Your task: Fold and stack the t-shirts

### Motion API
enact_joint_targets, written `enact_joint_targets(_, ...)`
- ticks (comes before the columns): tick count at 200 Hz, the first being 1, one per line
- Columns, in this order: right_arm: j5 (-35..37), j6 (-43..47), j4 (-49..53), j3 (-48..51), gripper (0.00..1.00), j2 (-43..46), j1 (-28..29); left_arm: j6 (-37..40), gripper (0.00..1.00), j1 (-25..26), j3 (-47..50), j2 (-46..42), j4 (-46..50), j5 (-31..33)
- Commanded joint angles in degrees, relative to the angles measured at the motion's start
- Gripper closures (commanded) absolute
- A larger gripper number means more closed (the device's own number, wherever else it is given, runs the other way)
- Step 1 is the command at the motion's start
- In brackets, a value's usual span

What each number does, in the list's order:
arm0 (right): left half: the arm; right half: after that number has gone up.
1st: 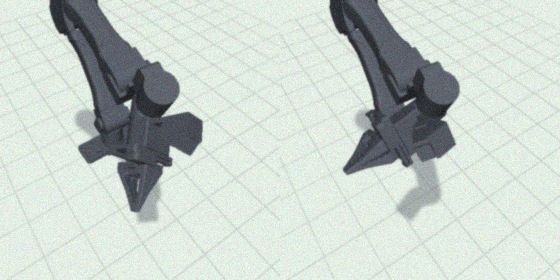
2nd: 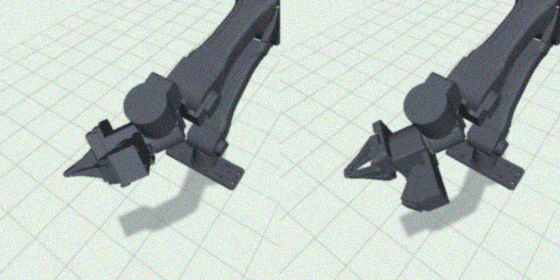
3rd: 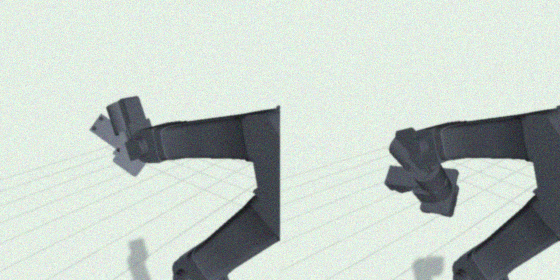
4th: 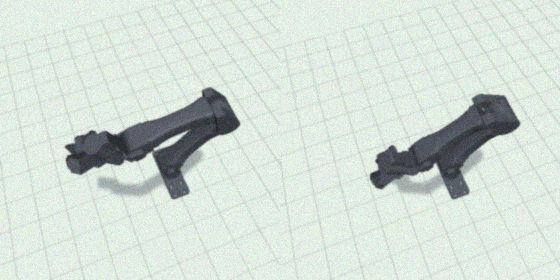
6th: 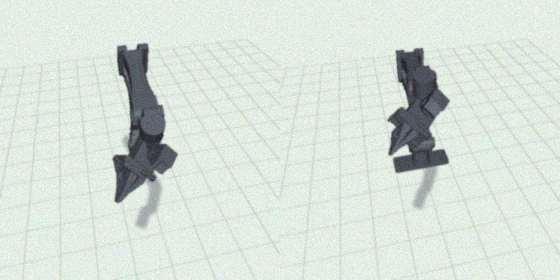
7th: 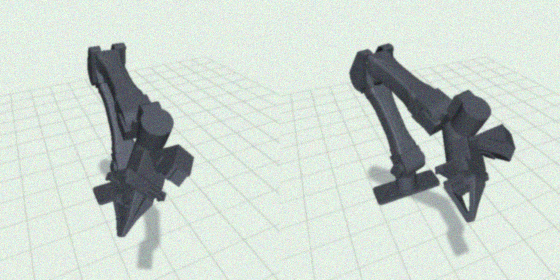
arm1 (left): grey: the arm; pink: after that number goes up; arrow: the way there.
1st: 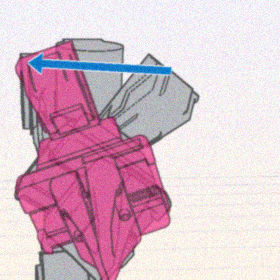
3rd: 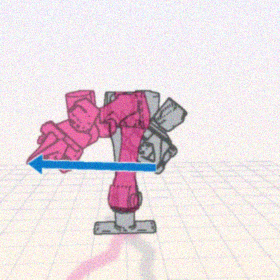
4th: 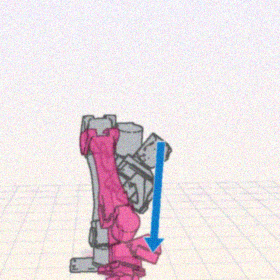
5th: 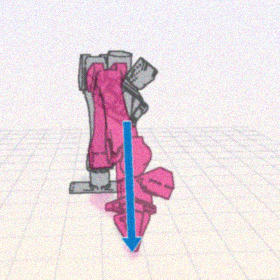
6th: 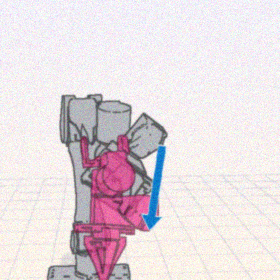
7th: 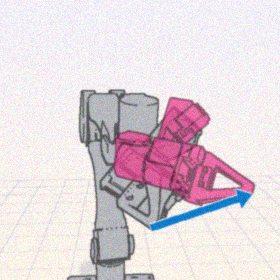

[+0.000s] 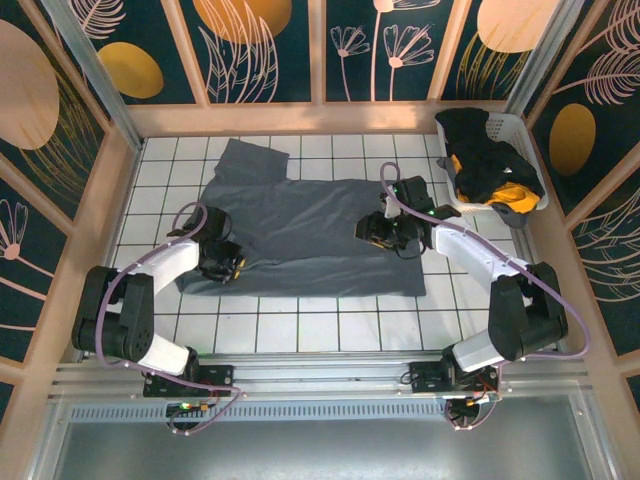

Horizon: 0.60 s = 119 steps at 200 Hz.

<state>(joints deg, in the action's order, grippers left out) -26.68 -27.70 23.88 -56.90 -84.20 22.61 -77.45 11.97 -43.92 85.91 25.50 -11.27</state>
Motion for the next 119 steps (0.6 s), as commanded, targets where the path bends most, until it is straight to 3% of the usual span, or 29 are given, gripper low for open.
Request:
enact_joint_targets(1,-0.3,-0.1,-0.5,-2.0,0.55,-0.8,0.4,1.1,0.96,-0.1,-2.0,0.7,0.4,1.2)
enact_joint_targets(6,-0.3,-0.1,-0.5,-2.0,0.55,-0.8,0.4,1.2,1.0,-0.1,-2.3,0.7,0.4,1.4)
enact_joint_targets(63,1.0,-0.6,0.0,-2.9,0.57,-1.3,0.4,8.3,1.0,1.8,-11.5,7.2,3.0,1.3)
enact_joint_targets(119,0.9,-0.9,0.5,-3.9,0.59,-2.5,0.3,15.3,1.0,6.7,-27.0,17.8,9.0,4.0)
